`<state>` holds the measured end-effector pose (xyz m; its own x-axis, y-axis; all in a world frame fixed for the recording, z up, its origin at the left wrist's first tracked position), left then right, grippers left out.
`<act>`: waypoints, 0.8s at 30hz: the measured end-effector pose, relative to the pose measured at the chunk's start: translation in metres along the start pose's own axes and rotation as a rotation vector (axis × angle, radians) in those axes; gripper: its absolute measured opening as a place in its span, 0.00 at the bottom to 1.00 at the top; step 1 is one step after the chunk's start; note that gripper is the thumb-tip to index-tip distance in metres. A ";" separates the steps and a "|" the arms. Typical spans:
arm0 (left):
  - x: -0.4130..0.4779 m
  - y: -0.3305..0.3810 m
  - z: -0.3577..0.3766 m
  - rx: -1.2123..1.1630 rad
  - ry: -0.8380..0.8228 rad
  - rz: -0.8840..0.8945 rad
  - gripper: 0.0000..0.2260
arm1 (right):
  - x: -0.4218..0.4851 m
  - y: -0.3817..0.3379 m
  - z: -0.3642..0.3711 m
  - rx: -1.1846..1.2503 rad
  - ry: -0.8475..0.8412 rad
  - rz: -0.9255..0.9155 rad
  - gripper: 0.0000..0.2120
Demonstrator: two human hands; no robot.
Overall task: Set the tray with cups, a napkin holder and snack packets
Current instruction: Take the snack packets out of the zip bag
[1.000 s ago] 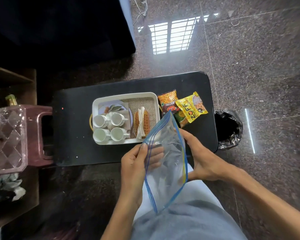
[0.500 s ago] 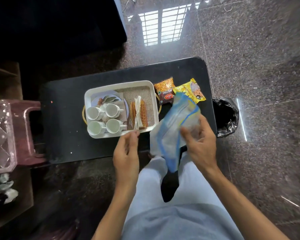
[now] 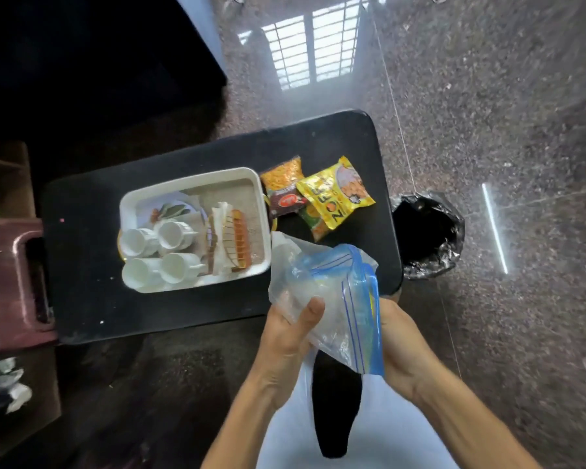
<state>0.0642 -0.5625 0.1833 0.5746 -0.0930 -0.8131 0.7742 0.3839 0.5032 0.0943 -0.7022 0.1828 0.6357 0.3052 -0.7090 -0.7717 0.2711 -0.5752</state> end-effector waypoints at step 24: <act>0.199 -0.071 0.160 0.701 0.057 0.312 0.14 | 0.085 -0.040 -0.249 -0.100 0.114 -0.029 0.19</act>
<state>0.1664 -0.7550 0.0325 0.7942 -0.0211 -0.6073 0.5766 -0.2891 0.7641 0.1754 -0.9145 0.0440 0.6563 0.1916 -0.7298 -0.7544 0.1847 -0.6299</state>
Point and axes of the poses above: each hand's wrist, its own x-axis towards the middle knuckle, its own z-axis out of the palm, y = z × x, the point moved 3 cm from there along x, towards the middle knuckle, and after that the axes turned 11 degrees about -z, right-handed, at the moved point
